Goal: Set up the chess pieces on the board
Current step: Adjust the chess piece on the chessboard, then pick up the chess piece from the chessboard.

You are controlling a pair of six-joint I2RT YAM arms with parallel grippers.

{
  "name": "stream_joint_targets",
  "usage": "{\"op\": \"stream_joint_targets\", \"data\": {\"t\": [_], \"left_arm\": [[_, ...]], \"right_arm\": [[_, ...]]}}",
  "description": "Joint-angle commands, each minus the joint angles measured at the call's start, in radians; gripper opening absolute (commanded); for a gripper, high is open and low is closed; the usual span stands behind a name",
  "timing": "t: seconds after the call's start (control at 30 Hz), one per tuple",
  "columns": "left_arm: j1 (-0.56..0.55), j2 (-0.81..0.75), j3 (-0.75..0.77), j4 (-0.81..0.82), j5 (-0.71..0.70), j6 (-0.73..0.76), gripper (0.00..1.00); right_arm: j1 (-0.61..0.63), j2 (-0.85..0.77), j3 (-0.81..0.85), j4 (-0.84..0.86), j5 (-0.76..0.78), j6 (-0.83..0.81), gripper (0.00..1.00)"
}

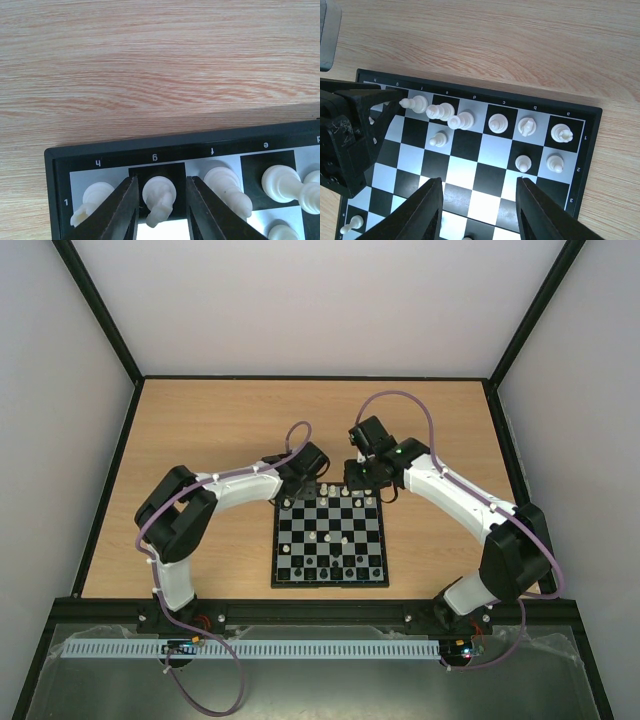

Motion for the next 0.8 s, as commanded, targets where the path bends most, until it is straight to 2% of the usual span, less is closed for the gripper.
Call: {"op": "stream_joint_targets", "data": {"t": [0.0,0.17,0.3,0.4,0.57,0.7,0.77], "left_arm": [[0.005,-0.048,0.014,-0.037,-0.008,-0.012,0.31],[-0.005,-0.148,0.006,-0.065,-0.031,-0.008,0.41],[-0.019,-0.242,-0.001,-0.084,-0.043,0.001,0.48],[-0.030,-0.318,-0.018,-0.093,-0.041,0.008,0.56],[-0.047,-0.430,-0.089,-0.088,-0.026,0.020,0.74],[-0.060,-0.519,-0.178,-0.069,-0.011,0.030,0.98],[-0.061,-0.560,-0.209,-0.070,-0.015,0.025,0.99]], "right_arm": [[0.007,-0.023,-0.009,-0.028,0.002,-0.011,0.41],[0.021,-0.037,-0.009,-0.047,0.017,-0.004,0.43],[0.045,-0.057,-0.043,-0.072,0.023,0.016,0.50],[0.097,-0.072,-0.072,-0.088,0.027,0.046,0.60],[0.206,-0.115,-0.113,-0.133,0.042,0.106,0.78],[0.284,-0.140,-0.140,-0.166,0.050,0.155,0.83],[0.311,-0.143,-0.168,-0.171,0.052,0.177,0.83]]}}
